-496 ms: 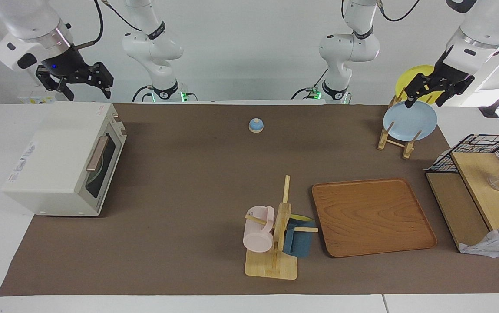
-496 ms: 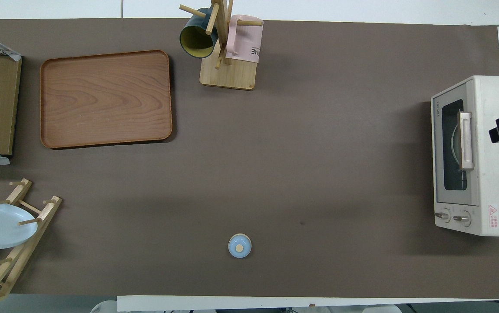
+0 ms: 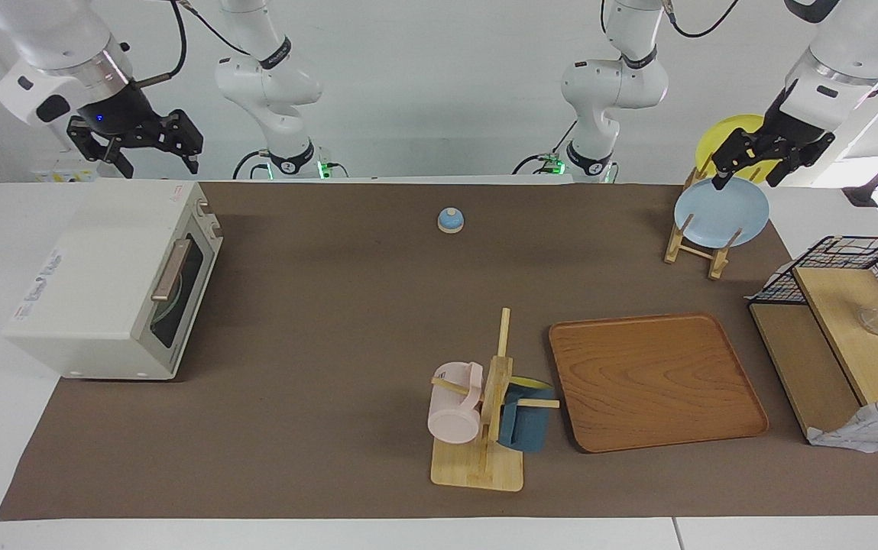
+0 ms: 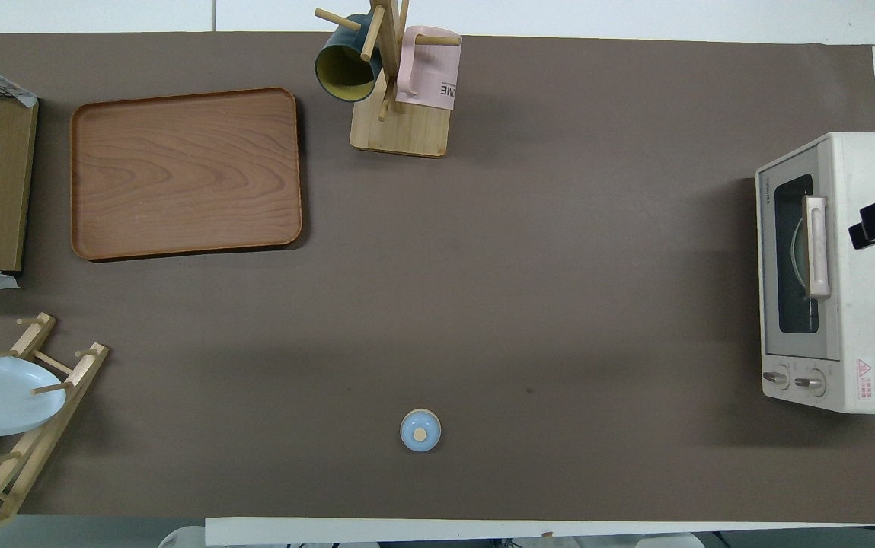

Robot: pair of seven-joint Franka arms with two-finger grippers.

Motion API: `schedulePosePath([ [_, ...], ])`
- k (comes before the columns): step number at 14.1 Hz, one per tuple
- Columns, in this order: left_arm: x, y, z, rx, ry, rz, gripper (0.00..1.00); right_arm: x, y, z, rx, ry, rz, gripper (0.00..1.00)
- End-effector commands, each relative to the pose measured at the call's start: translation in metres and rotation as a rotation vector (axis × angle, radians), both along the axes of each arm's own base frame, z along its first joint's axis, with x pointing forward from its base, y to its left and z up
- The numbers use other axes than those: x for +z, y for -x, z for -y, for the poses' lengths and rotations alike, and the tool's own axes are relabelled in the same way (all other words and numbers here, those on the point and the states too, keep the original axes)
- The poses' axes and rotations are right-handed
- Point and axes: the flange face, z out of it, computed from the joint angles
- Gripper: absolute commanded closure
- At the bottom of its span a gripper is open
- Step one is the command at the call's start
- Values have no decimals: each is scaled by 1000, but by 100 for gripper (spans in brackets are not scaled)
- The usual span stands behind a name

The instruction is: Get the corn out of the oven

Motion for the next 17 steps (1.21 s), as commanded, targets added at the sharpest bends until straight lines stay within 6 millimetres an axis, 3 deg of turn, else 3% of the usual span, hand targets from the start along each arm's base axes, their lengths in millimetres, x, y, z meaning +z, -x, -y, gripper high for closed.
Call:
schedulePosePath([
  [1, 4, 7, -3, 1, 11, -8, 0, -13, 10, -6, 19, -5, 8, 25],
  [2, 4, 7, -3, 1, 11, -8, 0, -17, 14, -5, 37, -6, -1, 58],
  [3, 4, 7, -3, 1, 11, -8, 0, -20, 16, -1, 54, 3, -10, 80],
  [4, 4, 7, -3, 1, 11, -8, 0, -29, 18, 5, 65, 10, -8, 93],
  [6, 4, 7, -3, 1, 11, -8, 0, -81, 7, 19, 115, 27, 47, 99],
  [8, 4, 7, -3, 1, 11, -8, 0, -125, 1, 17, 174, 99, 56, 100],
  [10, 4, 7, -3, 1, 11, -8, 0, -145, -2, 10, 236, 157, 18, 100],
  [17, 4, 7, -3, 1, 11, -8, 0, -203, 0, 46, 290, 176, 12, 100],
])
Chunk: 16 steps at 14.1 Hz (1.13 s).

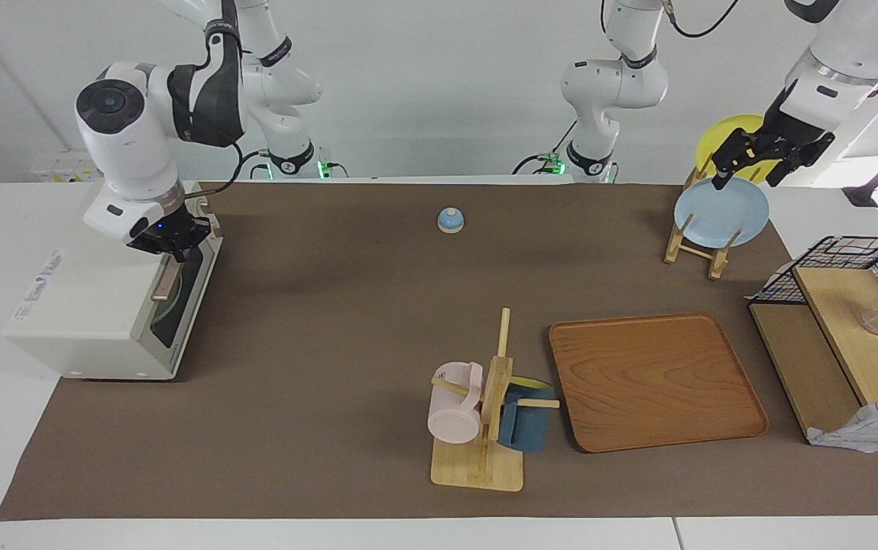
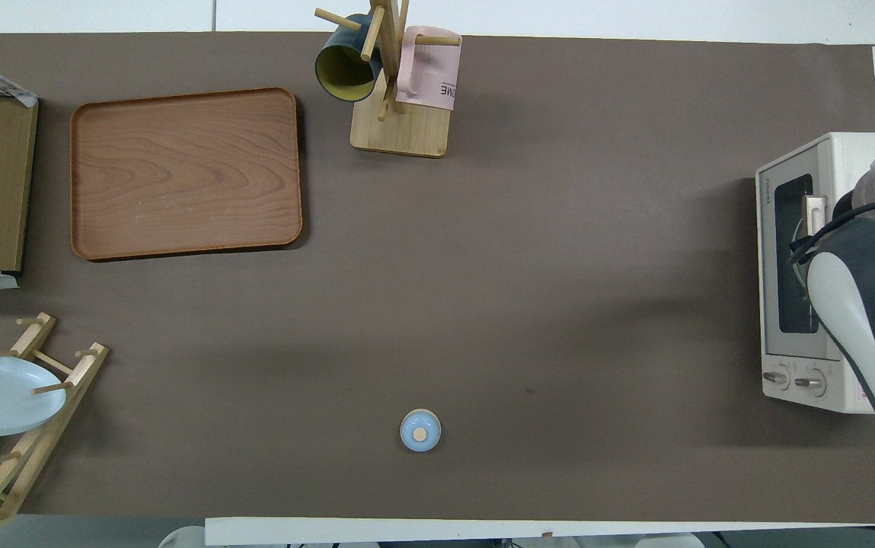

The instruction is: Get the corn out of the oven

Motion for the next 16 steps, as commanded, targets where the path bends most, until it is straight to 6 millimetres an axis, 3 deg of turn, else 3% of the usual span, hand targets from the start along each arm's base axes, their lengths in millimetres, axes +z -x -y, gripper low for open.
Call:
schedulePosePath([
  [1, 4, 6, -3, 1, 12, -8, 0, -15, 7, 6, 30, 9, 3, 100],
  [5, 4, 6, -3, 1, 12, -8, 0, -28, 1, -1, 41, 6, 10, 100],
  [7, 4, 6, -3, 1, 12, -8, 0, -51, -11, -14, 24, 0, 20, 100],
  [11, 4, 6, -3, 1, 12, -8, 0, -102, -33, -70, 9, -10, 61, 100],
  [14, 4, 6, -3, 1, 12, -8, 0, -145, -46, -75, 0, -27, 77, 100],
  [16, 4, 6, -3, 1, 12, -8, 0, -162, -51, -77, -1, -38, 81, 100],
])
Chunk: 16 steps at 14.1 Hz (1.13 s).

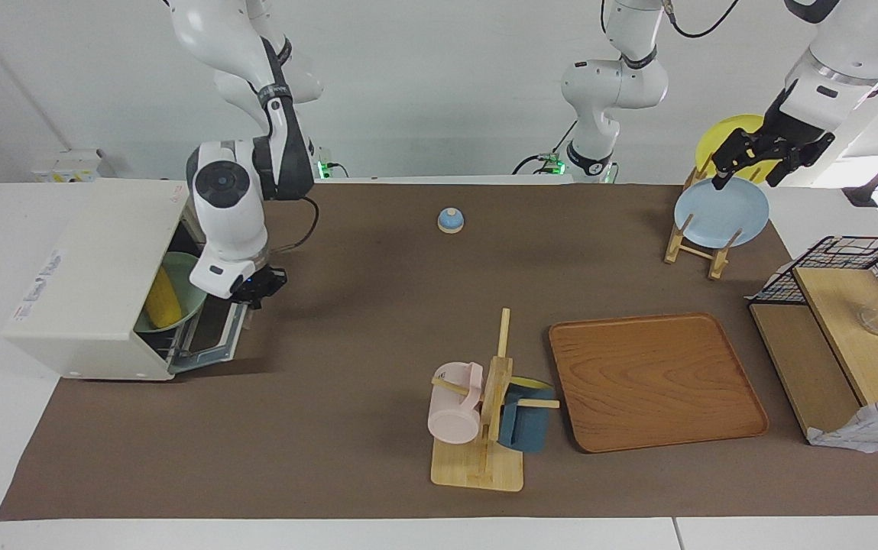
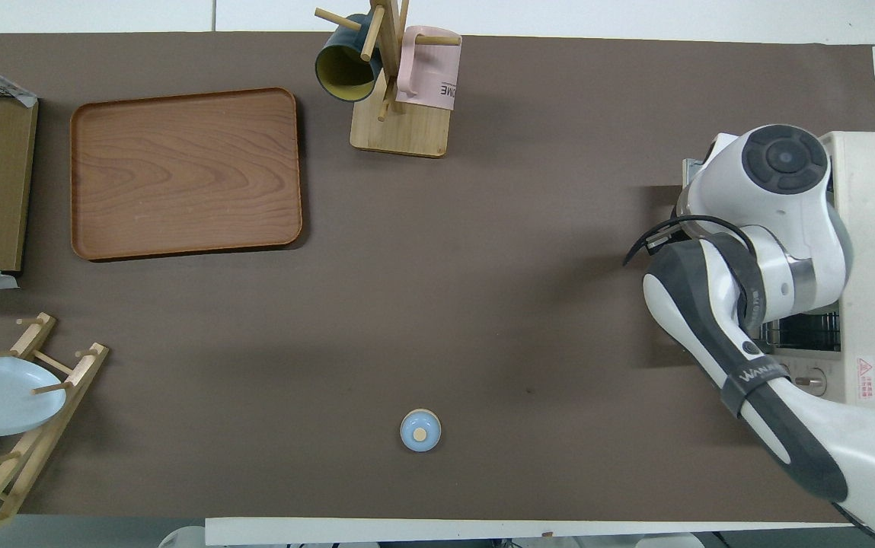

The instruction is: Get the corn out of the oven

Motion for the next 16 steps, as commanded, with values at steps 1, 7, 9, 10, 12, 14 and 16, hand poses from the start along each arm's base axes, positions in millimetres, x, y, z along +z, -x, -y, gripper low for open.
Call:
schedulePosePath([
  [1, 4, 6, -3, 1, 12, -7, 0, -24, -18, 41, -27, 21, 29, 100],
  [7, 4, 6, -3, 1, 12, -7, 0, 15, -25, -37, -115, -89, 32, 54],
  [9, 4, 6, -3, 1, 11, -8, 0, 46, -18, -26, -135, -79, 13, 42],
  [10, 4, 6, -3, 1, 12, -7, 0, 59, -12, -11, -157, -69, -9, 41],
  [12, 4, 6, -3, 2, 12, -7, 0, 67, -4, 16, -200, -41, -65, 41],
  [14, 4, 6, -3, 1, 12, -7, 0, 65, 0, 53, -257, -31, -96, 40],
  [16, 4, 6, -3, 1, 12, -7, 0, 62, 4, 69, -283, -31, -108, 40],
])
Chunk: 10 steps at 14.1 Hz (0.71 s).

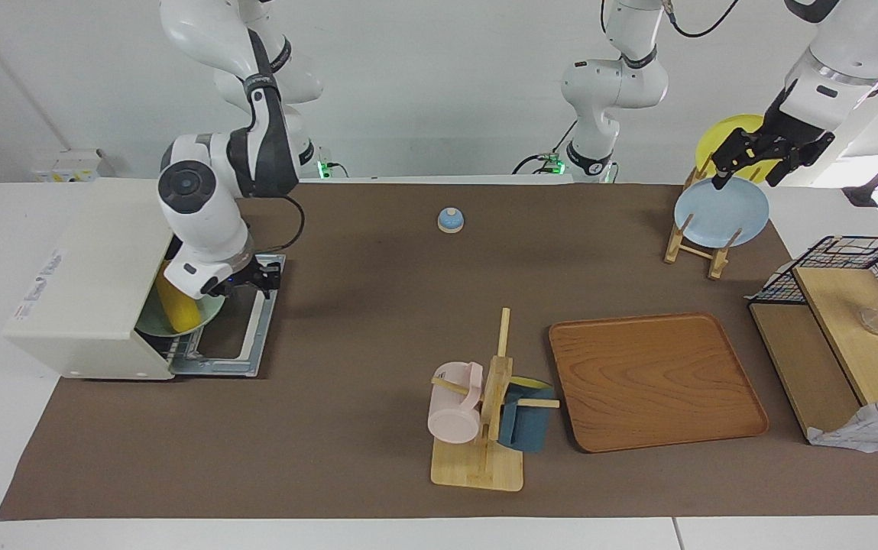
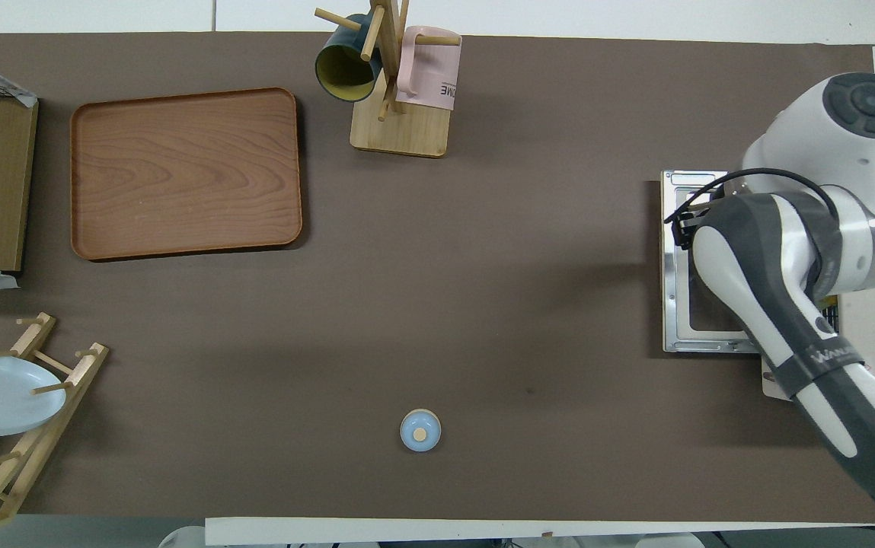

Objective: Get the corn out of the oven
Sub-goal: 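Reach the right gripper into the oven and grasp the green plate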

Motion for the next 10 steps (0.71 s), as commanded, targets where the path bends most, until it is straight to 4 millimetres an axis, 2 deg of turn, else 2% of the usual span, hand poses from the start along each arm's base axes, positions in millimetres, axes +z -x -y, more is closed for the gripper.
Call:
schedulePosePath([
  [1, 4, 6, -3, 1, 12, -6, 0, -9, 11, 12, -15, -3, -24, 40],
  [4, 4, 6, -3, 1, 12, -6, 0, -21, 18, 27, -6, -5, -9, 41],
  [6, 4, 6, -3, 1, 12, -6, 0, -30, 22, 34, -6, -6, 9, 49],
  [9, 4, 6, -3, 1, 12, -7, 0, -30, 22, 27, 71, 53, -3, 90],
  [10, 4, 6, -3, 1, 12, -6, 0, -29, 22, 18, 107, 79, -9, 100],
])
